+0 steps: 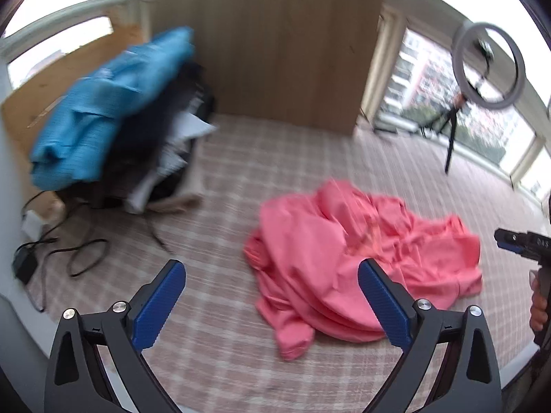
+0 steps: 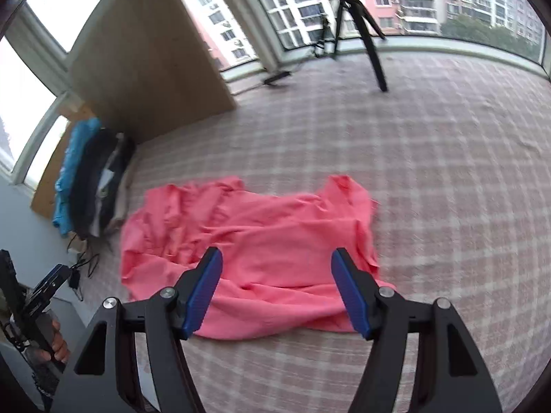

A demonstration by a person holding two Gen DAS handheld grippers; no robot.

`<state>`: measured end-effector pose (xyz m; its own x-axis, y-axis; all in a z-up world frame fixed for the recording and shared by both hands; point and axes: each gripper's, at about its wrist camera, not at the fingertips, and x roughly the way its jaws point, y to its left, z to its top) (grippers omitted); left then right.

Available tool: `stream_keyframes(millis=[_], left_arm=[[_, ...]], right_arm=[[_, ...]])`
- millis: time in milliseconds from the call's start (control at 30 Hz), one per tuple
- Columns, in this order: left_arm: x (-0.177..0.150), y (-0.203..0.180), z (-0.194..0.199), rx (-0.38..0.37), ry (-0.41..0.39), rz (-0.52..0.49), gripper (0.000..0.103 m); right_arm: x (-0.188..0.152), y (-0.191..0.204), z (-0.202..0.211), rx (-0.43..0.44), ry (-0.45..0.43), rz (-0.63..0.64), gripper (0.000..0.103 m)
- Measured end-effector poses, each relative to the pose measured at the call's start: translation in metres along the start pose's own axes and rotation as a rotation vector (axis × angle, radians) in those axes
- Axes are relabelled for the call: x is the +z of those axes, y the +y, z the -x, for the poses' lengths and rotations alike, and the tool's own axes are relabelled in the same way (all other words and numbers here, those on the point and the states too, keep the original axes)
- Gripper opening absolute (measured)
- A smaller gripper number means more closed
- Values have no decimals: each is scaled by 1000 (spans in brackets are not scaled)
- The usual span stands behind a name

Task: Fold clothes
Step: 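Grasp the pink T-shirt with the right gripper while the left gripper grasps another edge, then lift the T-shirt with both grippers and shake it out in the air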

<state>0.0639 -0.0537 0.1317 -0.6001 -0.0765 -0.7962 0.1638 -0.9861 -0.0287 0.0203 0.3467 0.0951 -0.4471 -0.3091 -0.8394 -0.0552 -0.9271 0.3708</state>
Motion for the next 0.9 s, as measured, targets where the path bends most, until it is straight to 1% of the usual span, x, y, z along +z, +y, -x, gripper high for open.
stream_keyframes(millis=[100,133,200,233,300,367,467,500,533,567,600,667,700,733,767,800,833,900], left_arm=[[-1,-26,-32,-7,54,-55,96],[-2,-35,-42,-10,73,-73,93],[-3,-52,-63,-15,109,-109,90],[-2,-57,-70,-14,119,-123,88],[2,-63,-79,-7,127,-142,87],[9,-68,-87,-9,120,-139,87],[20,-86,-107,-28,147,-181,87],[22,-93,-116,-18,156,-199,87],[24,-99,-124,-1,160,-218,87],[25,-106,-132,13,161,-241,85],[26,-113,-138,22,163,-260,81],[29,-119,-145,3,172,-275,63],[30,-120,-147,-8,176,-273,32],[33,-118,-148,-18,179,-262,0],[37,-113,-145,-38,178,-240,5],[41,-107,-140,-66,172,-212,0],[46,-101,-134,-88,162,-183,0],[57,-85,-114,-107,114,-146,0]], right_arm=[[-7,-35,-24,-46,45,-75,65],[-8,-45,-31,-63,55,-93,65],[-9,-55,-42,-90,63,-112,65],[-8,-56,-47,-79,64,-117,65],[-4,-55,-59,-63,69,-108,65],[2,-49,-72,-66,76,-84,65],[10,-30,-89,-76,76,-28,65],[11,-23,-91,-66,72,-4,64],[11,-17,-94,-45,74,15,63],[11,-12,-95,-23,79,32,53],[11,-8,-94,-17,83,49,33],[12,-1,-91,-34,83,78,15],[12,0,-86,-29,73,77,7],[14,0,-79,-22,56,73,6],[15,-3,-67,-14,26,62,6],[16,-6,-54,-6,-4,51,5],[18,-9,-42,1,-34,41,5],[21,-15,-16,15,-96,21,4]])
